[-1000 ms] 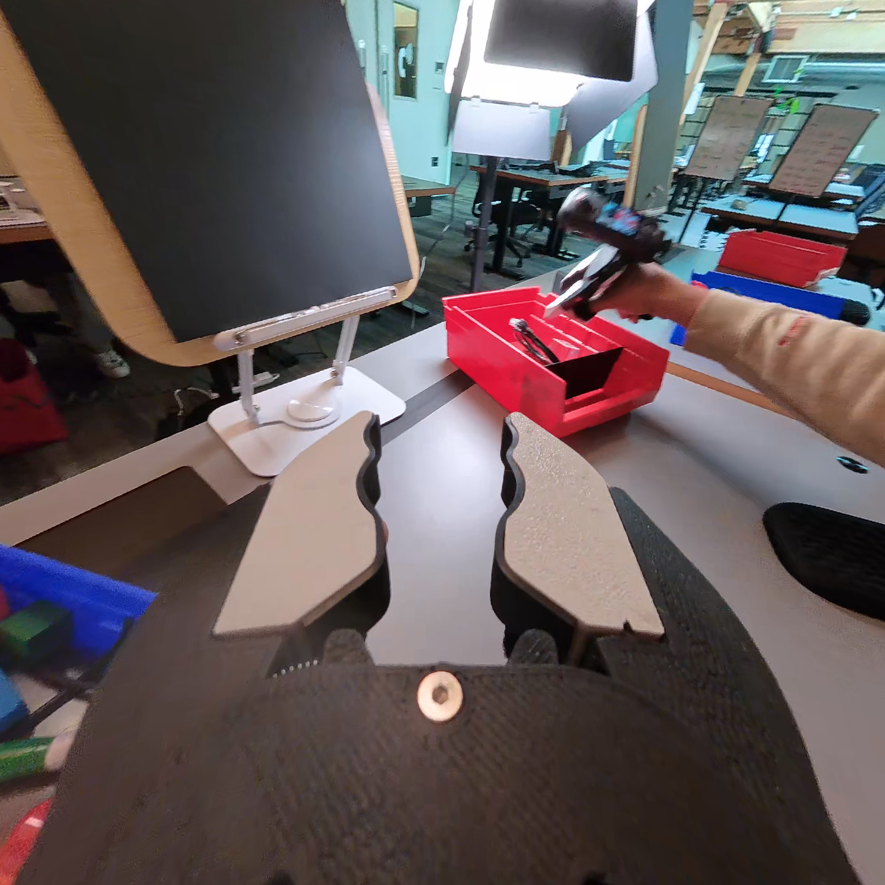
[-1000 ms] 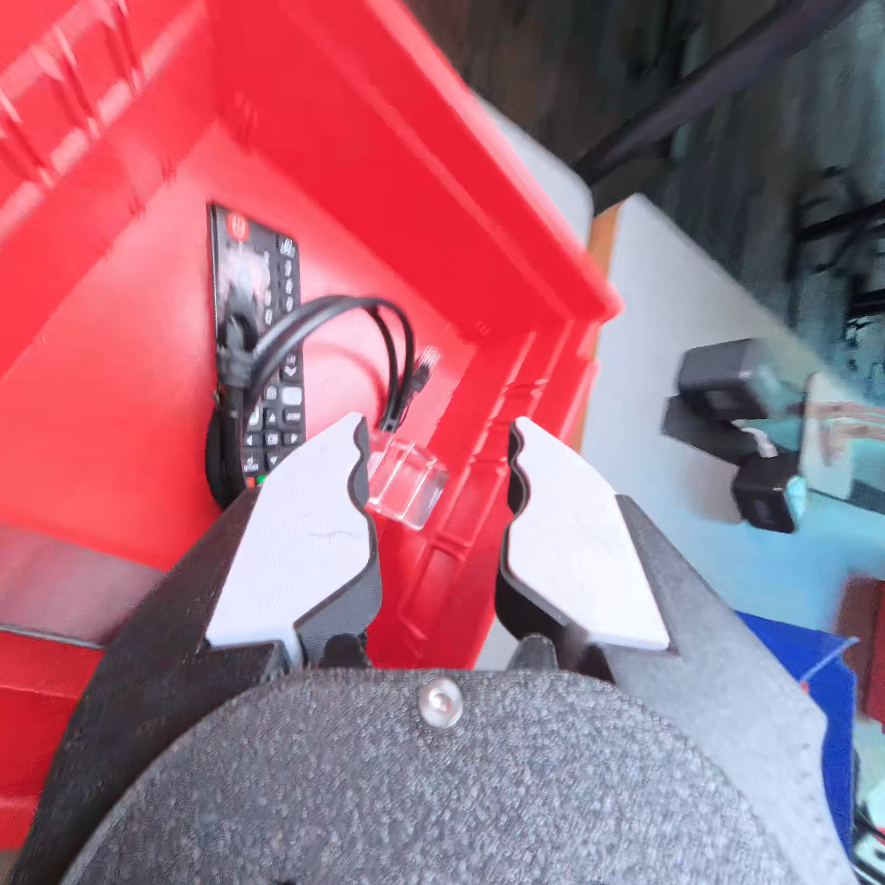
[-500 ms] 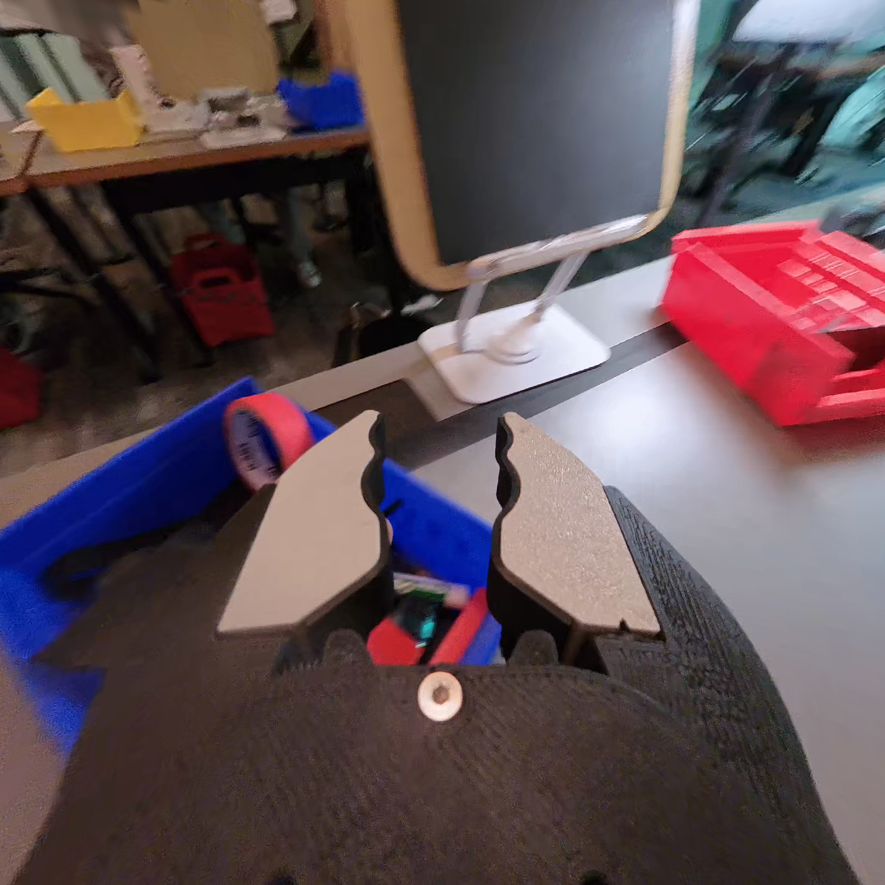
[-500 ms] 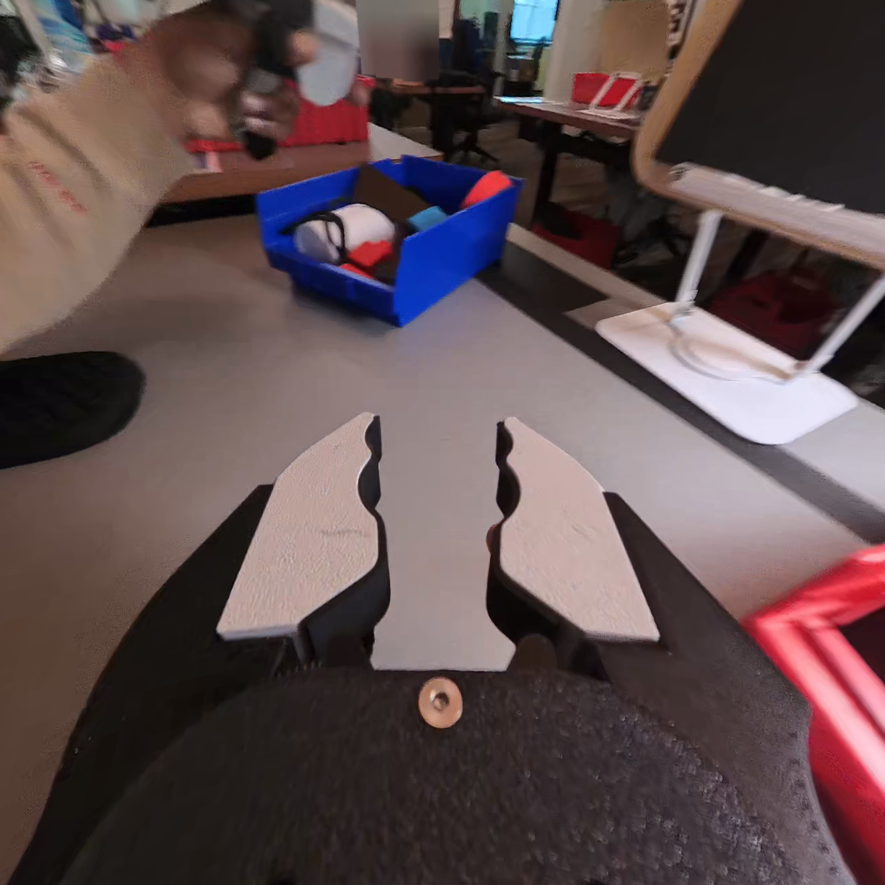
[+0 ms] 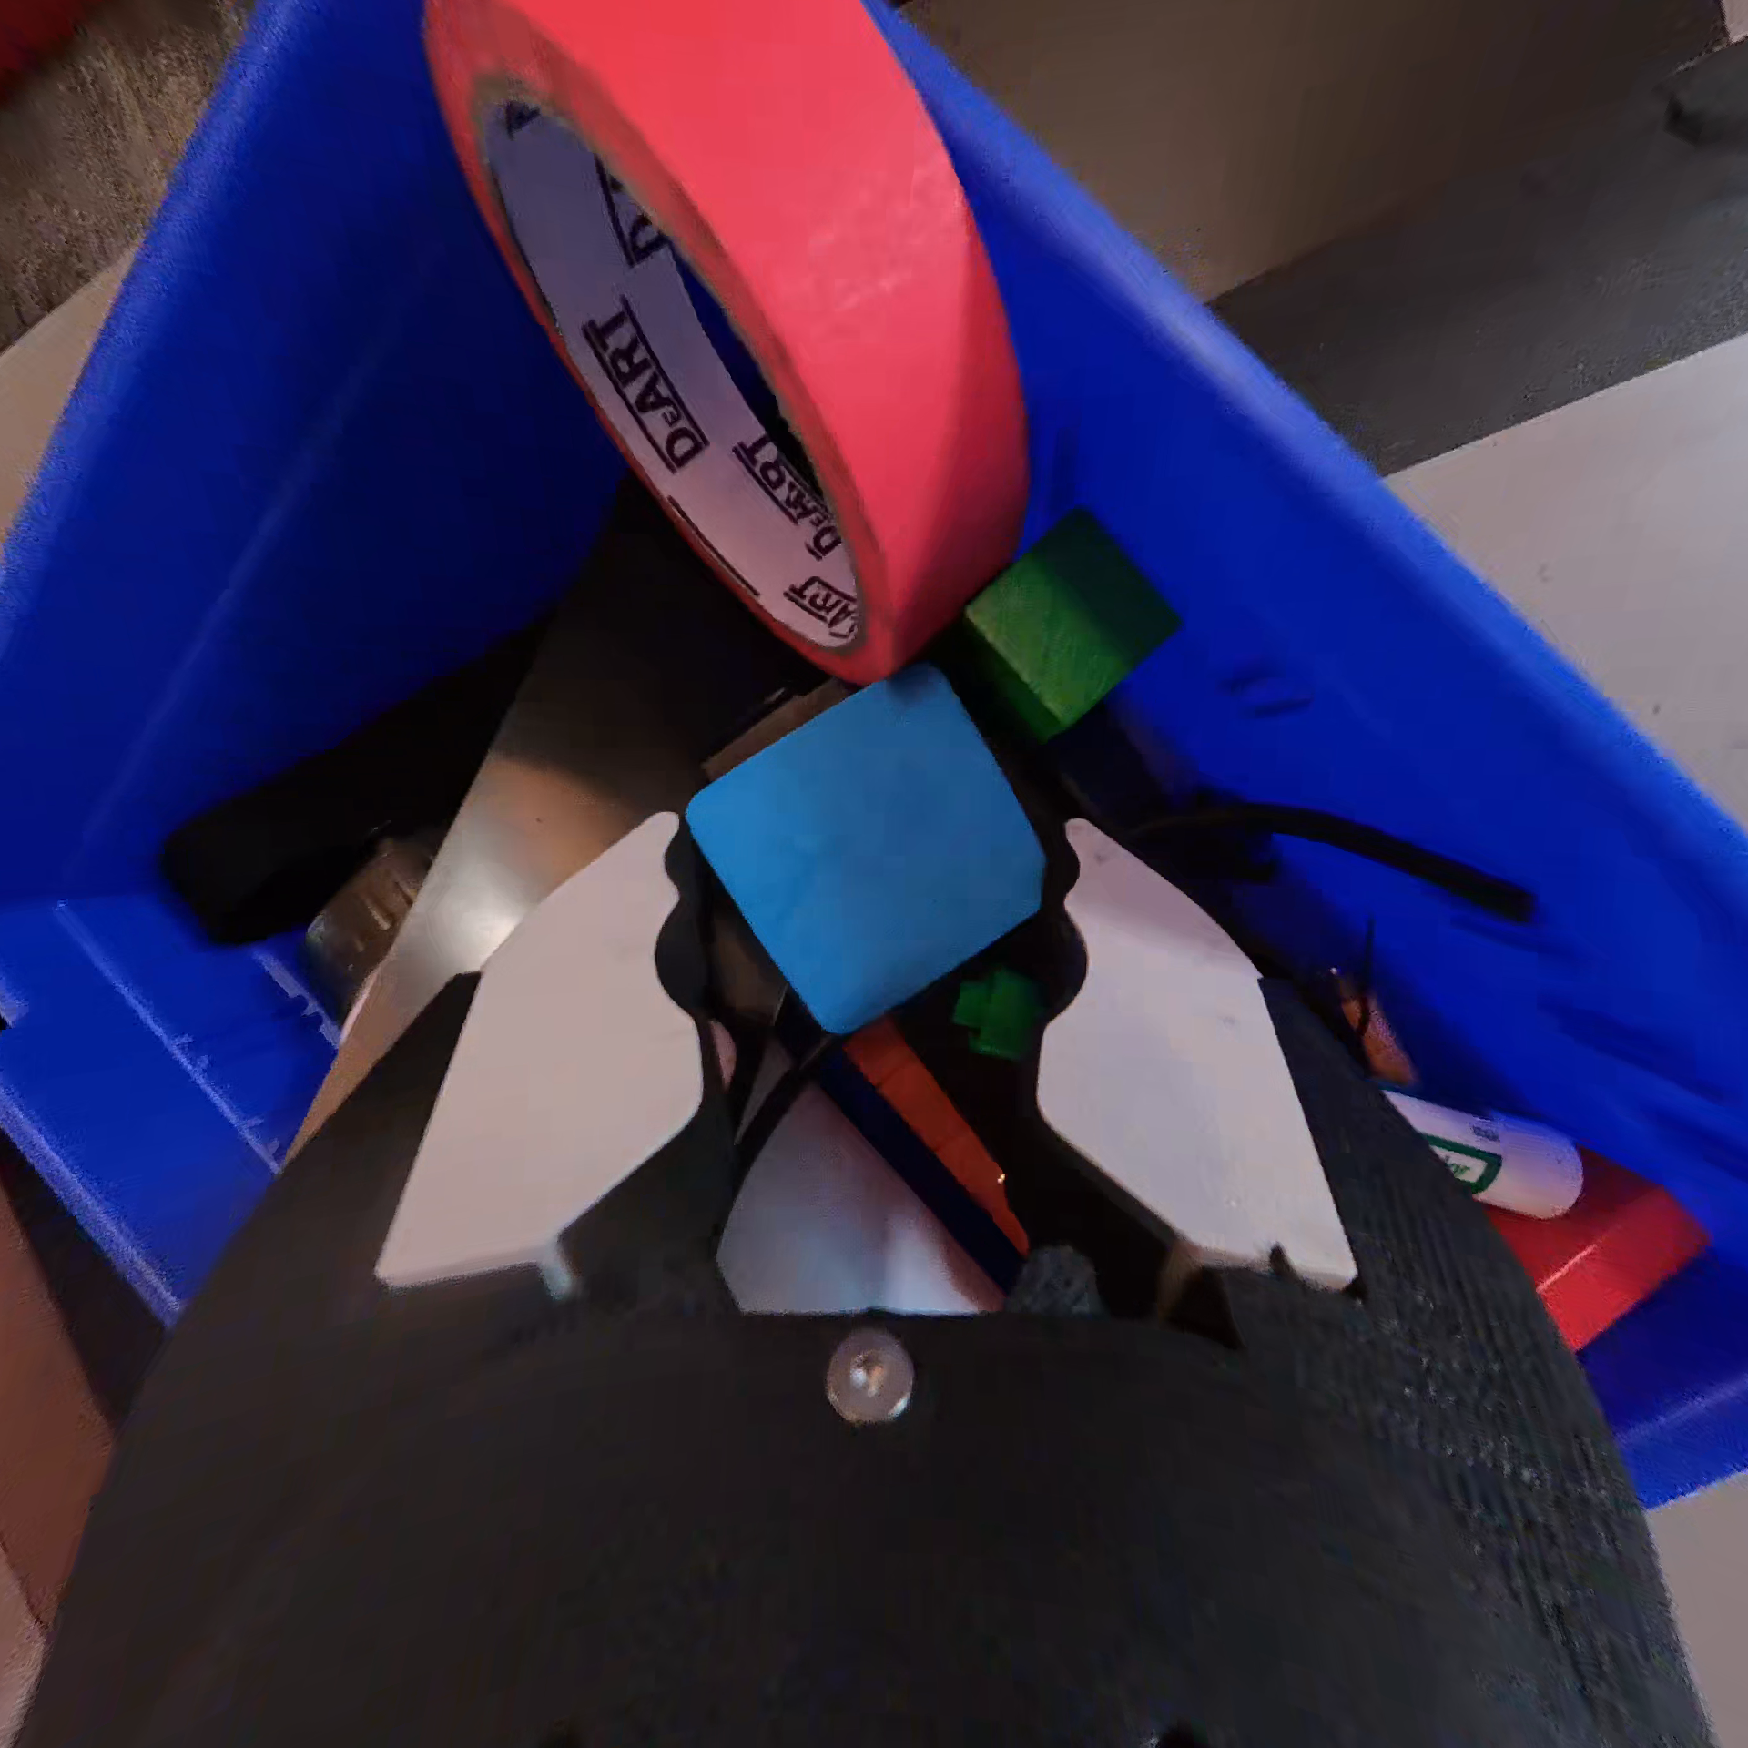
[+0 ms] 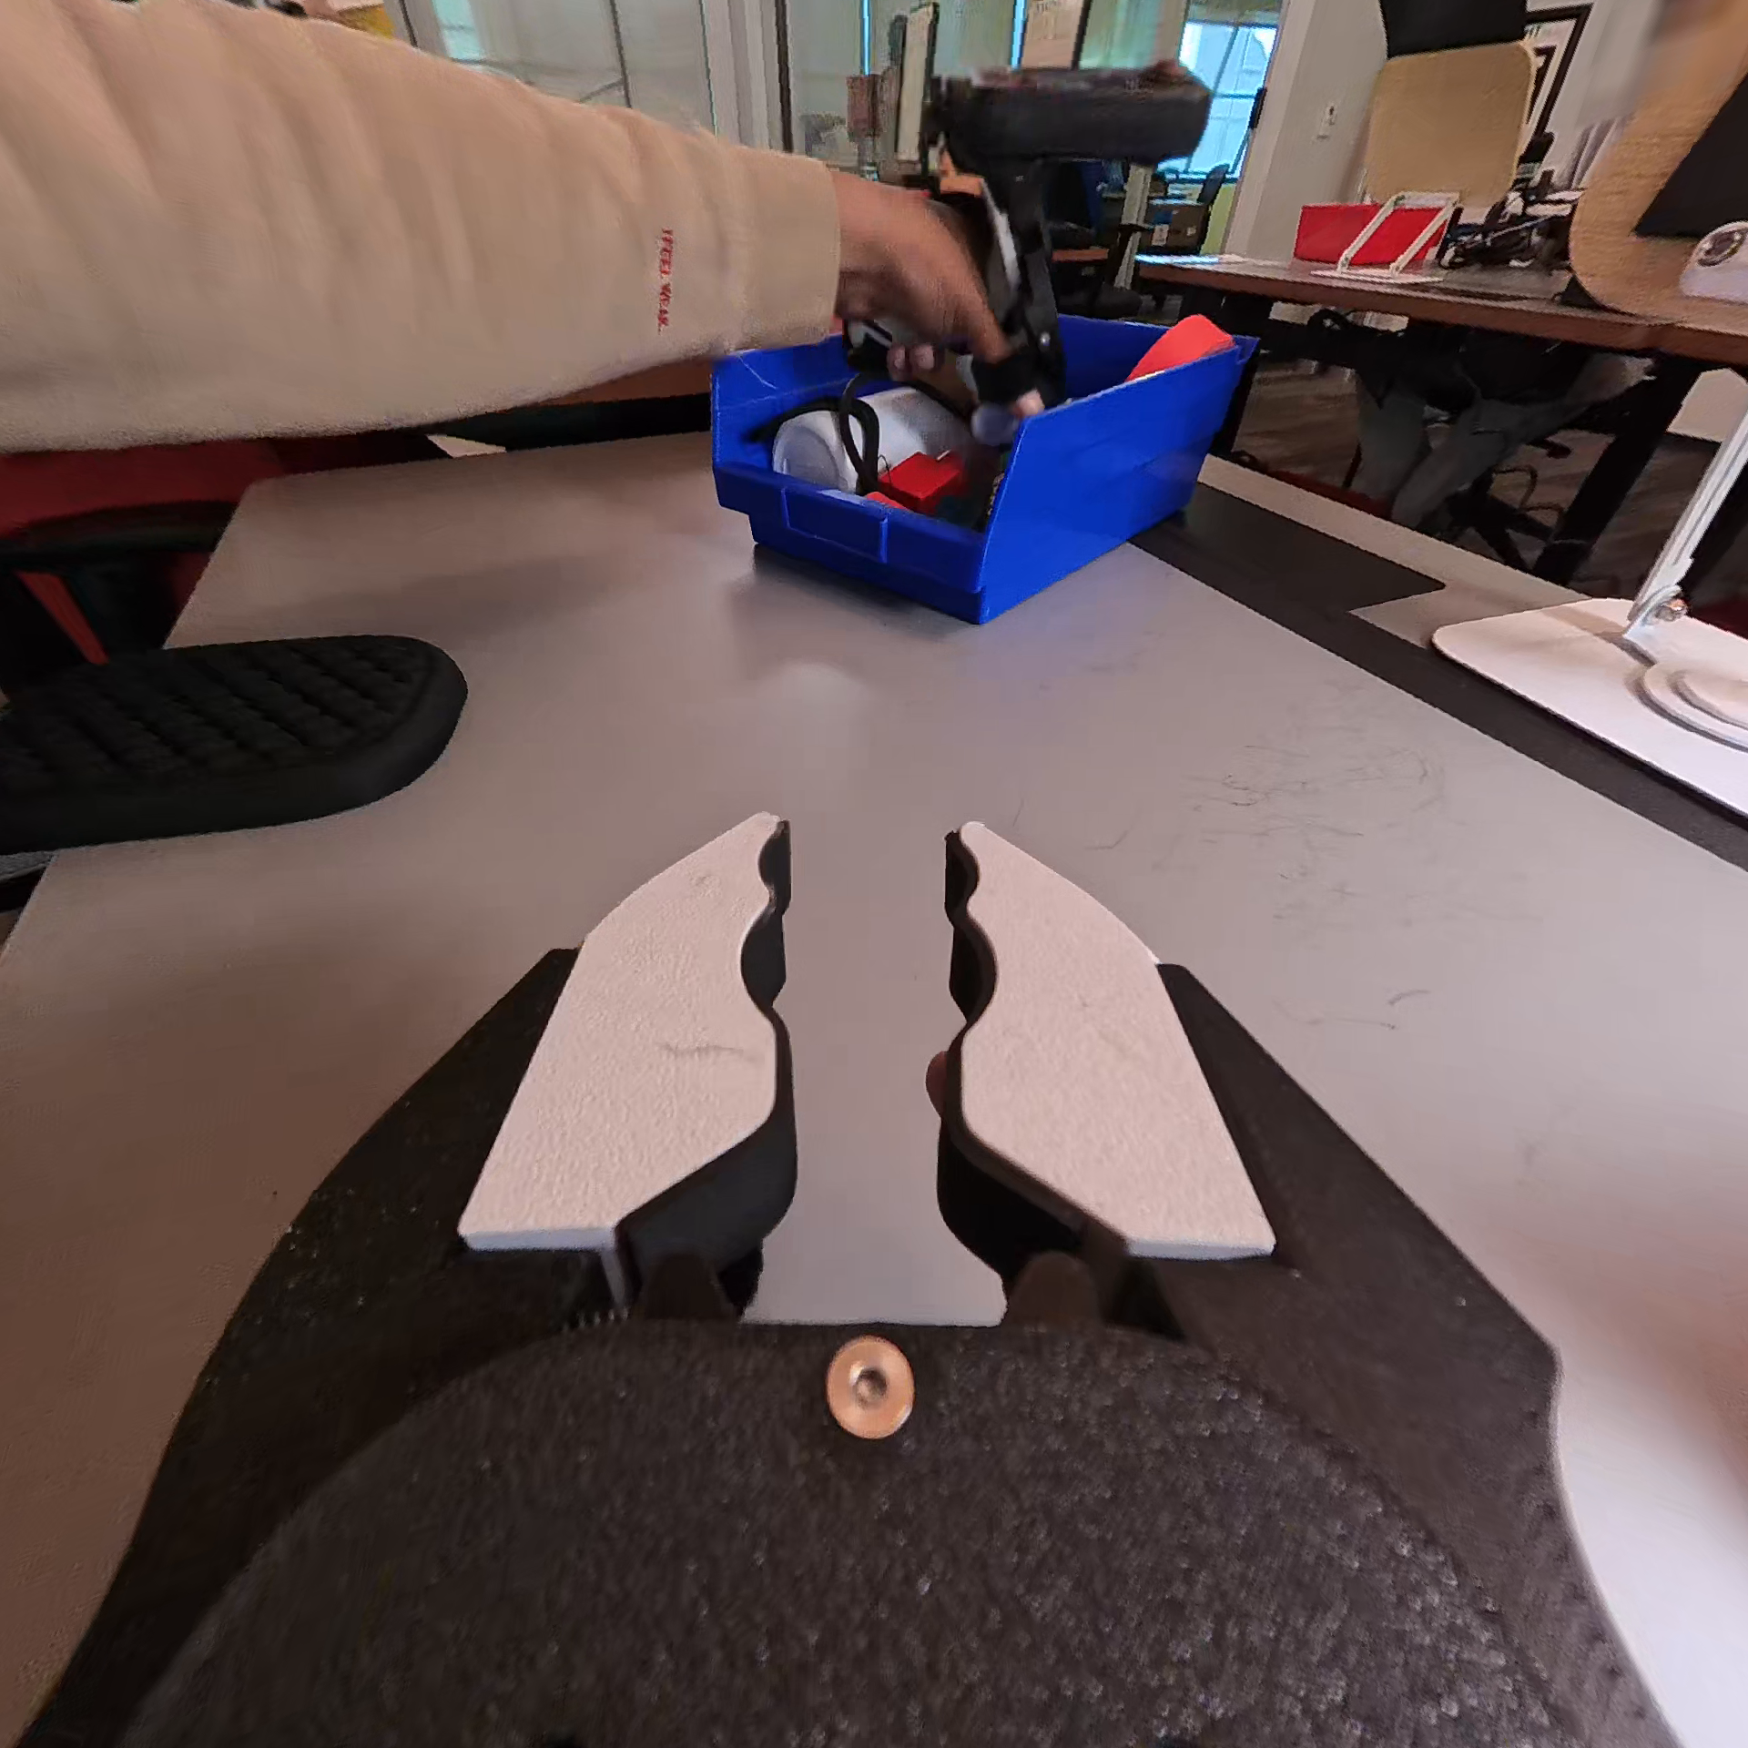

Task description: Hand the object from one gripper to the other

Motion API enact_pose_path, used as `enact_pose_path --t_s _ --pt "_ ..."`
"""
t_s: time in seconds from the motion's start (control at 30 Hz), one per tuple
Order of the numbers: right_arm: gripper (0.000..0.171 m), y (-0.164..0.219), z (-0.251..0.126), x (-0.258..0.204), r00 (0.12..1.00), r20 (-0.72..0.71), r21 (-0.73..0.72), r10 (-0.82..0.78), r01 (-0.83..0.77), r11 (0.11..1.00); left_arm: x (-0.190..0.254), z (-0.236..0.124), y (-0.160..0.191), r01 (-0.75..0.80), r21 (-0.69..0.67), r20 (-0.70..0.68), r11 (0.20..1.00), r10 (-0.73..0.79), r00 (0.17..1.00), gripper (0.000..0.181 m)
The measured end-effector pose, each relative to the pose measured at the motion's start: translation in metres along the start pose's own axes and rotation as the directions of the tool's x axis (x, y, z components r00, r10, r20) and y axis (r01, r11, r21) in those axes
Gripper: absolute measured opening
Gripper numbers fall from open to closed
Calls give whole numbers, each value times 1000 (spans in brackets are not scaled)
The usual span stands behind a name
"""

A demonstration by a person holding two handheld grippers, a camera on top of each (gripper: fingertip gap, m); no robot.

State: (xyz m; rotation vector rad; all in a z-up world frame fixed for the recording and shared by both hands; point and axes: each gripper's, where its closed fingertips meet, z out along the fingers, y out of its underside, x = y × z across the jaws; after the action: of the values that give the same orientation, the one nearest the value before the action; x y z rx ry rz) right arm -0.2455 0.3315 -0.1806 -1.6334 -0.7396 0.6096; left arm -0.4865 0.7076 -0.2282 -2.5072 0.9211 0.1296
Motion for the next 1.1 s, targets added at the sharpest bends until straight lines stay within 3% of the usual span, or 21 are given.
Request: enact_pose_path --t_s 0.1,0.2,0.27,0.3,0.37,0.43,0.5,0.57,0.63,0.7,0.83,0.93,0.97,1.03,1.1 --pt "29 2 -1 2 1000 -9 -10 -24 24 1000 -5 -11 -8 -23 34 73 999 20 997 69" --pt "28 1 -2 4 999 -18 -6 -38 38 999 -8 -65 -31 25 288 64 957 -45 997 69" --pt "28 -2 -4 8 998 -32 1 -51 51 999 19 -125 -48 125 521 -159 844 -47 986 69" --pt "29 -5 -5 12 997 -43 13 -56 57 998 46 -162 -53 188 623 -319 759 27 948 69" --pt "29 -17 -4 21 996 -66 44 -60 63 997 111 -241 -44 345 723 -591 598 278 757 69" --pt "33 -38 -2 25 996 -67 79 -52 57 995 178 -307 -10 489 696 -717 526 546 433 68" --pt "37 -68 -2 18 994 -44 137 -97 103 985 235 -336 30 533 638 -719 556 679 152 69" --pt "43 -96 -5 -2 981 33 182 -189 180 967 287 -338 69 481 604 -695 635 715 -70 69" --pt "48 -109 -10 -27 952 146 195 -269 239 951 327 -327 100 390 573 -695 721 679 -235 69" --pt "51 -100 -15 -50 898 262 134 -353 328 935 353 -312 122 283 545 -713 789 614 -339 69" --pt "53 -55 -14 -78 794 372 -20 -480 524 851 384 -280 147 73 466 -791 882 452 -413 69" --pt "33 -34 -1 -82 731 352 -42 -585 636 770 397 -271 154 5 426 -822 905 389 -416 69" --pt "29 -29 0 -86 729 373 -26 -574 627 779 397 -269 155 1 423 -826 906 386 -411 66" --pt "26 -25 -1 -79 769 390 -42 -507 565 824 391 -261 134 104 409 -850 906 420 -317 61" --pt "23 -35 -2 -53 877 358 -45 -321 360 932 367 -252 95 304 392 -878 868 452 -157 56"
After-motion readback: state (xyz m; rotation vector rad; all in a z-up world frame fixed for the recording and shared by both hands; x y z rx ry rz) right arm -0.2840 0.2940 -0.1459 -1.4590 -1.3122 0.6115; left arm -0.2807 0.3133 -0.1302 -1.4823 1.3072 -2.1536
